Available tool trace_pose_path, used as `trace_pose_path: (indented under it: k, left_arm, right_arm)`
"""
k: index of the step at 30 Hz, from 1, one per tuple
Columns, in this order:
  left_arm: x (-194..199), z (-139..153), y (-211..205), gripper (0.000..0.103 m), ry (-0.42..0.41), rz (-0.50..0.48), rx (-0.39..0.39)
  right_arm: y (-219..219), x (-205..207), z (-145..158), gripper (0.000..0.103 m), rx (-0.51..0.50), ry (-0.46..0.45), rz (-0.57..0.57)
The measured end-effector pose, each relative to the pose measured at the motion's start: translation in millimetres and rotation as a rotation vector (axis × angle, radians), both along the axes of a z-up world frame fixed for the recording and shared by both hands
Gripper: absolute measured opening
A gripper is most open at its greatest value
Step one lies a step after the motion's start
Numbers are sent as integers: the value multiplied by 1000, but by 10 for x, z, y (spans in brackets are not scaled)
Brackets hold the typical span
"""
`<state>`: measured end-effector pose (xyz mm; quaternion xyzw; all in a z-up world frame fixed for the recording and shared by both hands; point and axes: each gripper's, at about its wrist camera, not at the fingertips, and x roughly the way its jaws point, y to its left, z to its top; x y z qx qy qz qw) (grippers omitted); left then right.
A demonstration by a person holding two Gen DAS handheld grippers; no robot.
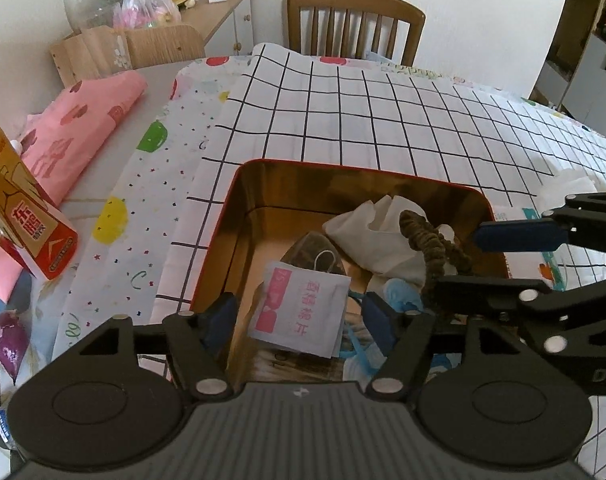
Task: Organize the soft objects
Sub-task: 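Open both tools to drop the sachet and bracelet into the tin, then withdraw both tools from the tin toward the plush toy and duck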
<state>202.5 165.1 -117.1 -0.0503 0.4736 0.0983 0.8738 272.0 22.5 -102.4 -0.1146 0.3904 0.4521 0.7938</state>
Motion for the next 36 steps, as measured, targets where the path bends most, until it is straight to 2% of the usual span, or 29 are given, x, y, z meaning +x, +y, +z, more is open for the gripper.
trace_pose_path:
  k: [5,10,22,25,28,32,36]
  left_arm:
    - [-101,90,-4,69,-22,5,4]
    - [-215,207,-29,75,-56,12,18]
    - [-498,506,-195,75,-128,-41,23]
    - [-571,581,-259,81,-154,-61,21]
    - [-628,654,-330,83,-181,-84,17]
    - [-699,755,-442,83,-206,-98,4]
    - [-759,830,-539,87,-221,-108,-20]
  right_arm:
    - [-75,-55,119,57,26,-10,-7]
    - [-167,-125,235,64,55,-20,-27]
    - [-420,-378,485,70,101,-46,-70]
    - [-520,-454,545,72,111,-55,-81]
    - [-620,-551,613,80,123,-80,-96]
    - [-769,-657,693,85,138,-101,-119]
    - [-937,-751,762,90,154,-111,-143]
